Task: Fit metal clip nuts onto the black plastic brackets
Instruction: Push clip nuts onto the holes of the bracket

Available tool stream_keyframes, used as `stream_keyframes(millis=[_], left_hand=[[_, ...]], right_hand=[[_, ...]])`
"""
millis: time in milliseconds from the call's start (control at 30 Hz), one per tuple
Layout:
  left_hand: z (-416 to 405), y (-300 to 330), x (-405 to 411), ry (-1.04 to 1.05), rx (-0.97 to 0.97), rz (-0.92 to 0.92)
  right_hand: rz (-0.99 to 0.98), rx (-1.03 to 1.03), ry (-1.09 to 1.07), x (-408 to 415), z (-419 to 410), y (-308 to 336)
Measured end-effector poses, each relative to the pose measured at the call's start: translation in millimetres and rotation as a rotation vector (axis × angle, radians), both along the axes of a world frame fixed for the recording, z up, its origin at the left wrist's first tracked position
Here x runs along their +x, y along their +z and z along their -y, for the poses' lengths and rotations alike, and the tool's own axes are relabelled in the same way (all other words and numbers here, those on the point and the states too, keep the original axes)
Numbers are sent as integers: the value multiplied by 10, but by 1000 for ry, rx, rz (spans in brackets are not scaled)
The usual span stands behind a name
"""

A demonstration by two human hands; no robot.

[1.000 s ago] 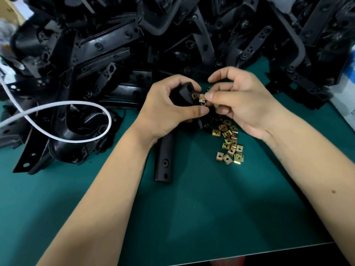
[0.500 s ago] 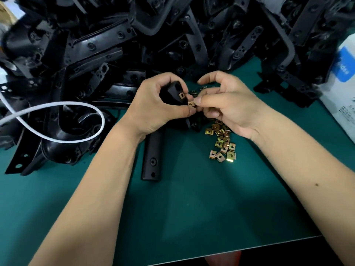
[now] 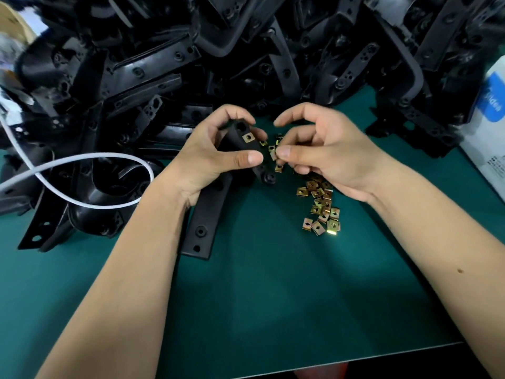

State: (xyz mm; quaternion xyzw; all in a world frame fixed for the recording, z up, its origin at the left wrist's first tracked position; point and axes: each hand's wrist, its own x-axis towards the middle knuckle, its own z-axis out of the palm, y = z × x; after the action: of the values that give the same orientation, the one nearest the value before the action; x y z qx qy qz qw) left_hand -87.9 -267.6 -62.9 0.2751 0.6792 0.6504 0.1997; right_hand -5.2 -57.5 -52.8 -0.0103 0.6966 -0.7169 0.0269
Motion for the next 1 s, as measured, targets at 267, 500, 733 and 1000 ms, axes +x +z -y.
stream_keyframes(millis=[267, 500, 733, 1000], left_hand=[[-44, -41, -16, -20, 32, -35], [-78, -47, 6, -61, 67, -35], [-103, -37, 32, -94, 52, -34], [-127, -119, 7, -46, 15, -90]], right_hand=[[1, 12, 4, -4, 39, -42], [2, -20, 10, -2, 26, -57], [-4, -43, 88, 2, -39, -54], [17, -4, 142, -17, -8, -63]])
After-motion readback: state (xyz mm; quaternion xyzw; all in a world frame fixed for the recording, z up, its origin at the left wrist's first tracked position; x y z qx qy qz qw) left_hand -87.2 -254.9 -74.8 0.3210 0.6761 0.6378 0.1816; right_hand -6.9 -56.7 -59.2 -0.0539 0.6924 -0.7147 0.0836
